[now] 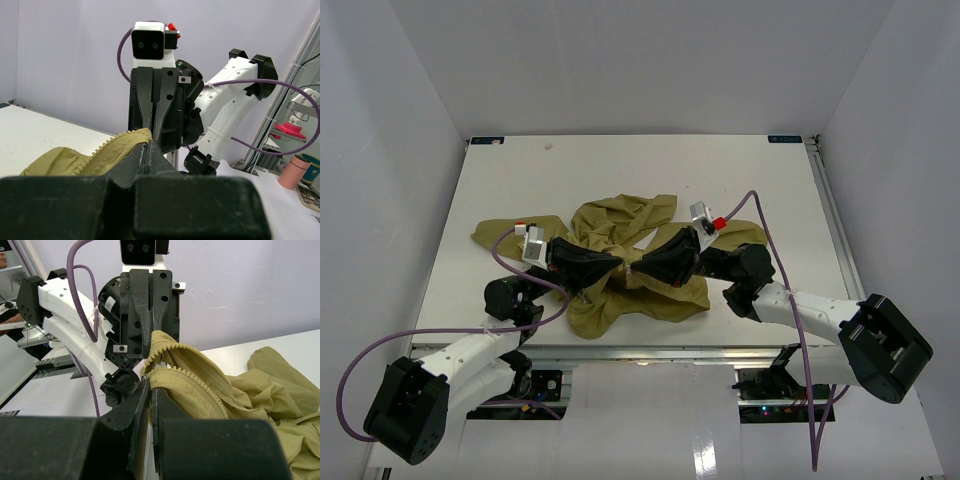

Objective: Zip up the jacket

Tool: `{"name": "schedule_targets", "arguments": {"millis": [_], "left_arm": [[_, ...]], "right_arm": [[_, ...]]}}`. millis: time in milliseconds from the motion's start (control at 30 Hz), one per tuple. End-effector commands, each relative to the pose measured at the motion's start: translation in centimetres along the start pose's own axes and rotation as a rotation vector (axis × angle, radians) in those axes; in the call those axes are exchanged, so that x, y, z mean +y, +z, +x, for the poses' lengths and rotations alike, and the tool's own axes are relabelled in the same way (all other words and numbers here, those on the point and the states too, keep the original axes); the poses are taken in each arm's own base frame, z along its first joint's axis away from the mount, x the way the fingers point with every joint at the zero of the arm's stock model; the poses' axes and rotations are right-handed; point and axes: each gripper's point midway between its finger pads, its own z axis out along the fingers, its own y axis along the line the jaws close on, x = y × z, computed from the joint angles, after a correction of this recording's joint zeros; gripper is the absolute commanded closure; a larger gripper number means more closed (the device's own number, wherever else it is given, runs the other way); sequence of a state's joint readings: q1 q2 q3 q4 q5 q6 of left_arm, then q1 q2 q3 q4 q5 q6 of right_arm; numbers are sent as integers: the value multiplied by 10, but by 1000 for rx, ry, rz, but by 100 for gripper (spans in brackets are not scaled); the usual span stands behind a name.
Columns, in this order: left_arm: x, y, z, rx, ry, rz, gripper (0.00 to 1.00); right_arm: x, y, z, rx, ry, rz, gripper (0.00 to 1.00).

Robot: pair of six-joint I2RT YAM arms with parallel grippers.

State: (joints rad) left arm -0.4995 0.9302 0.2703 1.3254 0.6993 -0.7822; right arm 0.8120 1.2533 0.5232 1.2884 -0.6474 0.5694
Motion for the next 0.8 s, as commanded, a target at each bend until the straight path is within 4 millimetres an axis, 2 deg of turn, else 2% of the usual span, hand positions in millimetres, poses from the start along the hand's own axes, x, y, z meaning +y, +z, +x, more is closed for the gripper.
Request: {"name": "schedule_targets", "arguments": {"millis": [0,767], "left_arm": [[-74,-4,-73,-299,345,278,100],[-75,-3,-73,-298,355,282,100]], "right_arm": [[11,4,-17,-53,-65,-49,92],[9,3,-12,-43,-53,-46,92]]}}
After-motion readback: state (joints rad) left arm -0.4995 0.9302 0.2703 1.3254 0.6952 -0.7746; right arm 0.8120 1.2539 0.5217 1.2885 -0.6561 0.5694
